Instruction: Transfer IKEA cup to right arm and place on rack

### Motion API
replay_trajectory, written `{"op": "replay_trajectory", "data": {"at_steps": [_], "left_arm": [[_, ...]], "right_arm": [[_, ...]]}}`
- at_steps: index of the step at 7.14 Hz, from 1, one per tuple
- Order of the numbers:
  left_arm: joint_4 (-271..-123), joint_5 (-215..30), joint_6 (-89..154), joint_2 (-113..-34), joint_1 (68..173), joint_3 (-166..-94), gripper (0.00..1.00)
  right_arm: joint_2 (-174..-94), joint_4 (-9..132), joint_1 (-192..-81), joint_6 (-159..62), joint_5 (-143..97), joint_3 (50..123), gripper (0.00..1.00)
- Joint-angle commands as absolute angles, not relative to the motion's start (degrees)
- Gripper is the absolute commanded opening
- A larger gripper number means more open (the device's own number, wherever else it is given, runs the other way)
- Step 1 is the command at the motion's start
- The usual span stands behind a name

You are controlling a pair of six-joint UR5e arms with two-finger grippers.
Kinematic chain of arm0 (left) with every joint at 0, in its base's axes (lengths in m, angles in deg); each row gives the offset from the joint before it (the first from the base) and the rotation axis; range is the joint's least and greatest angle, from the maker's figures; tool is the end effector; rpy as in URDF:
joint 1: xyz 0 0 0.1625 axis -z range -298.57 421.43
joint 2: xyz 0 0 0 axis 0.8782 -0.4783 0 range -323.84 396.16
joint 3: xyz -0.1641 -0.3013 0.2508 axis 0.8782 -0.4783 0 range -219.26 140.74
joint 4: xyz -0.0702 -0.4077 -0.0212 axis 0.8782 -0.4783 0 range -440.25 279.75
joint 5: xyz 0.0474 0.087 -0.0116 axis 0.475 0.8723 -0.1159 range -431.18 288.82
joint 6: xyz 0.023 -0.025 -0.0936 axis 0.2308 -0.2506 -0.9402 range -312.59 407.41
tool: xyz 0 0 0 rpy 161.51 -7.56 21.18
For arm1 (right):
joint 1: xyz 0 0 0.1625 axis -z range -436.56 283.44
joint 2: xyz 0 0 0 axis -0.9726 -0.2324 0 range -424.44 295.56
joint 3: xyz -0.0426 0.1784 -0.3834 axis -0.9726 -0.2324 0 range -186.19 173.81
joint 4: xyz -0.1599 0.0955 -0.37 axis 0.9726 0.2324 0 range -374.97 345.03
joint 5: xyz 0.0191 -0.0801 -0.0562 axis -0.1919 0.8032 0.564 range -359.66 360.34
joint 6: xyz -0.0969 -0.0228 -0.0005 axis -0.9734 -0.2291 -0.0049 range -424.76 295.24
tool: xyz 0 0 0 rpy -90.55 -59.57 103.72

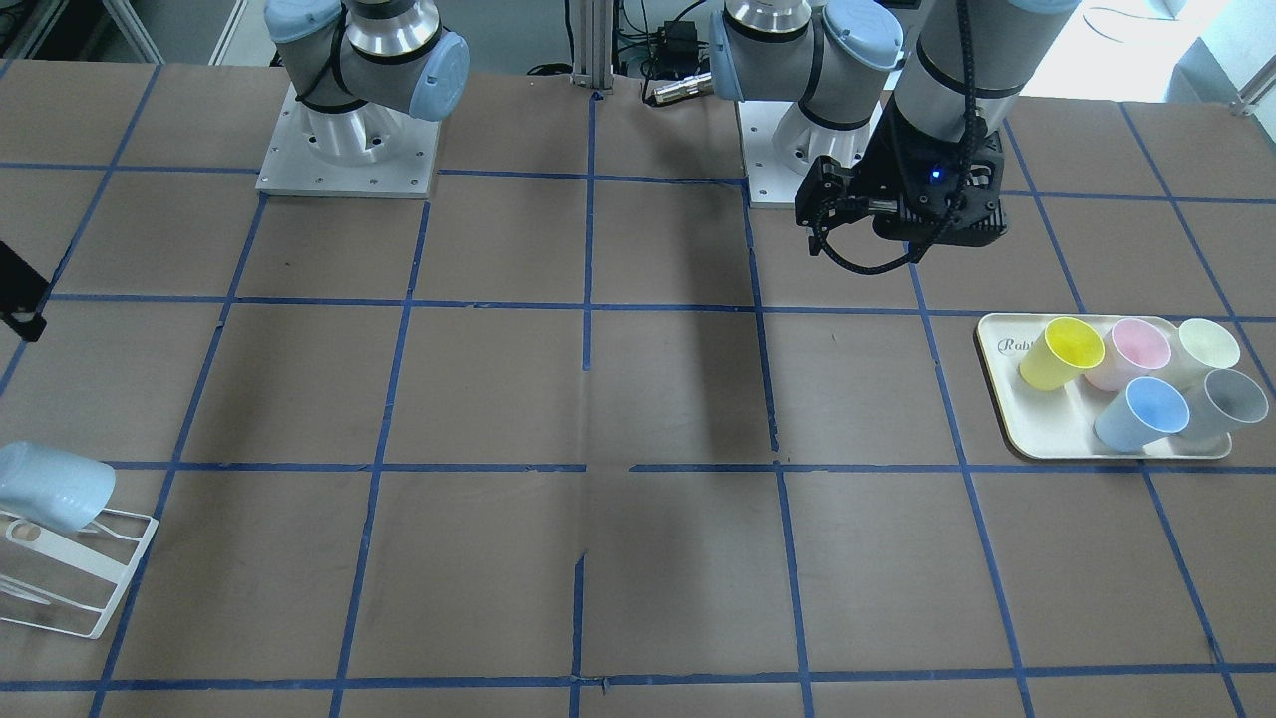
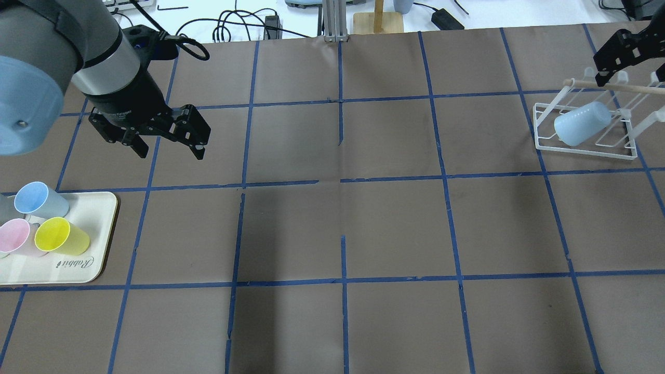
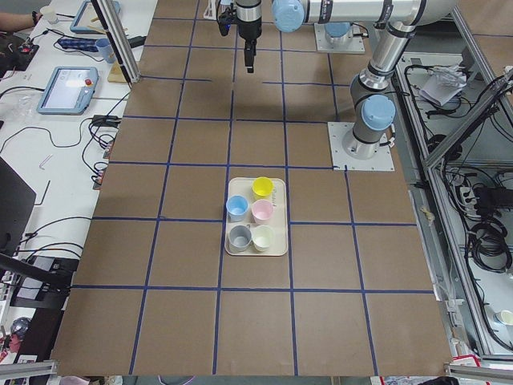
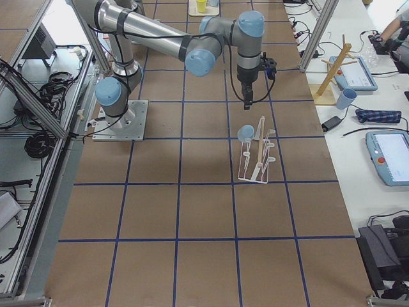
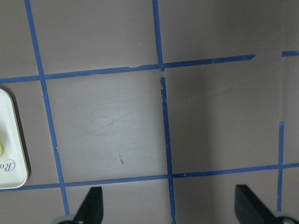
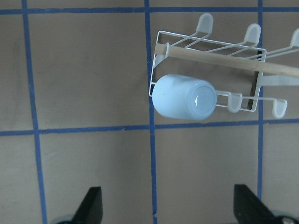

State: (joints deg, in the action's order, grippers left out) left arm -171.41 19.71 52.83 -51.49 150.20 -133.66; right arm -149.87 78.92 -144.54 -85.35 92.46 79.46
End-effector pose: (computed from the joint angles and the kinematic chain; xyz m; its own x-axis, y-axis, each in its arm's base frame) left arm -0.1218 -0.4713 0.4681 -0.9972 0.0737 -0.0101 0.0730 0.9957 0.0574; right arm -0.0792 -0.5417 0.4917 -0.9980 0.0275 0.0570 0.0248 0.9986 -0.0468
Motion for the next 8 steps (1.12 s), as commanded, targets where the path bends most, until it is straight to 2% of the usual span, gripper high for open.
{"op": "replay_trajectory", "data": {"at_steps": [1, 5, 8], "left_arm": [[-171.7, 19.7, 52.8, -51.3, 150.1, -133.7, 1.0], [-171.8, 19.8, 52.7, -51.0, 150.2, -133.8, 1.0], [-171.7, 19.8, 52.9, -51.0, 150.1, -133.8, 1.0]], "right_arm": [[-154.6, 69.8, -148.9, -81.5, 92.0, 79.3, 1.0], [-152.2, 72.0, -167.2, -61.2, 91.4, 78.3, 1.0], [-151.3, 73.5, -168.1, -60.6, 91.1, 78.2, 1.0]]}}
